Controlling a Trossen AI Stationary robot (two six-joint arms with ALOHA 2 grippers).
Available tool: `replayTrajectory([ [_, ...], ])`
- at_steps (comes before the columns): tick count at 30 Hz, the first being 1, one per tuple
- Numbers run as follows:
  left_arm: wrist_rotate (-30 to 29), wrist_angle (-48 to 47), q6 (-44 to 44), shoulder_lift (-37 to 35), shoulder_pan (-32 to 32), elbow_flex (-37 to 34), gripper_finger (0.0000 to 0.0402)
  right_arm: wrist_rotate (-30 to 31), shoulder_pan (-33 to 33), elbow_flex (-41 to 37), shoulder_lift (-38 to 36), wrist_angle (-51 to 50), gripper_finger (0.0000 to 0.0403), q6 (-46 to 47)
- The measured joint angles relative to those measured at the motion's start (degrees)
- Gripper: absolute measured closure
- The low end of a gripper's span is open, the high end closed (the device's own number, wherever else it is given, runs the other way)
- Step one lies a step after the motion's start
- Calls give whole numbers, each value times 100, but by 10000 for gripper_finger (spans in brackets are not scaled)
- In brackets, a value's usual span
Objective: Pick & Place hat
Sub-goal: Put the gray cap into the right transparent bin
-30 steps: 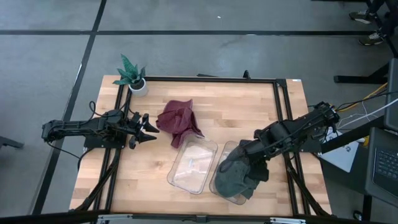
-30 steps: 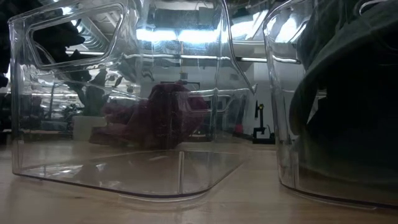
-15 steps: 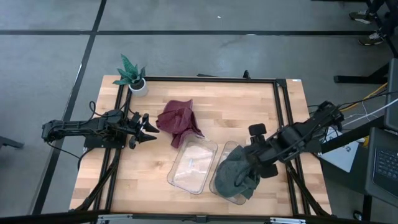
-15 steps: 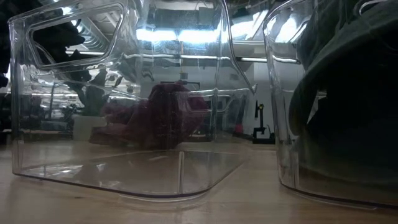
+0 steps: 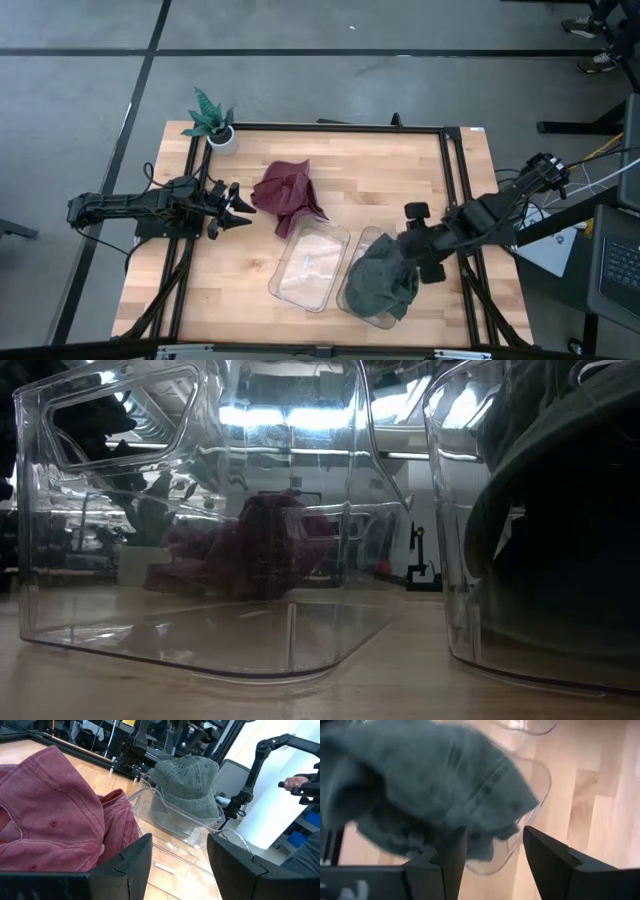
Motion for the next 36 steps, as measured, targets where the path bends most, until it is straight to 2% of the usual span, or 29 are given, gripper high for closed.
replayTrajectory([
  [8,0,0,-1,1,-2,-1,217,21,495,-323,-565,-15,208,-37],
  [13,0,0,0,1,0,1,217,144,577,-327,-397,5,208,-106],
  [19,0,0,-1,0,-2,0,217,515,571,-327,-193,411,208,-800],
  [36,2,0,0,1,0,-1,217,465,571,-339,246,608,208,-1942],
])
